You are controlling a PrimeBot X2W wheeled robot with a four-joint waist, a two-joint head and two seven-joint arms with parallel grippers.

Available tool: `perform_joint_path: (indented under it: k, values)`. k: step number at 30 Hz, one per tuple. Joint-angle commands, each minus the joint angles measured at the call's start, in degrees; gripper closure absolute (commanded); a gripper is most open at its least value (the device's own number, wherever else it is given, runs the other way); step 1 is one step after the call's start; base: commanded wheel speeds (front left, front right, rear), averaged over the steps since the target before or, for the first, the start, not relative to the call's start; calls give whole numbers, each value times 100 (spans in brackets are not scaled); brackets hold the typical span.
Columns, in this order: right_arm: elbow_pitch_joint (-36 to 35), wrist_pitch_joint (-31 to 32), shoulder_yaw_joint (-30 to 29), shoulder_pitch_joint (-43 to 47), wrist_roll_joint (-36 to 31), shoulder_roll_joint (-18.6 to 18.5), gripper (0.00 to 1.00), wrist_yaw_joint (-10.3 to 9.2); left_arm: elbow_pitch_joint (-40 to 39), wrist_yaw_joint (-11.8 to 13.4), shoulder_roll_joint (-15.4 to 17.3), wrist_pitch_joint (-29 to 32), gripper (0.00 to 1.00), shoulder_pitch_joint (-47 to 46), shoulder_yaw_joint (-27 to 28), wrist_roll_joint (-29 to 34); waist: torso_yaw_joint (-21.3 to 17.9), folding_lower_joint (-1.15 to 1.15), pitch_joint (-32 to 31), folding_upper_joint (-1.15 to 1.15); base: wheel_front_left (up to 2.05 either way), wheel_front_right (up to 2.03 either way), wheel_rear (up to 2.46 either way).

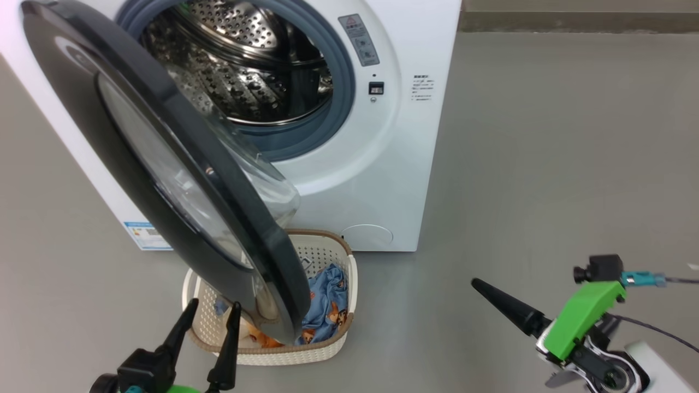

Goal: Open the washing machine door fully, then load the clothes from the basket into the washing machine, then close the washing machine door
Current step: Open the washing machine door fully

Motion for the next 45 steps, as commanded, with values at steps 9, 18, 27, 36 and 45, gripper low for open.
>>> perform_joint_path:
  k: [9,18,27,36,45]
  values:
    - [49,-637,173,220,-223,-367,0,10,-181,-15,64,-37,0,-4,267,-4,-150,0,-1,-1,0,0,0]
    - [280,-1446,272,273,-475,-618,0,10,-176,-15,49,-37,0,-9,307,-2,-189,0,0,-1,0,0,0]
    - [655,-2770,669,134,-1251,-805,0,10,-177,-15,35,-37,0,-30,332,-13,-207,0,30,-1,0,0,0]
    - [983,-3331,698,-59,-1908,-800,0,10,-164,-15,57,-37,0,-54,328,-7,-216,0,69,-1,0,0,0]
    - [492,-3340,-716,313,-3632,-382,0,10,-154,-15,56,-37,0,-54,315,5,-169,0,72,-1,0,0,0]
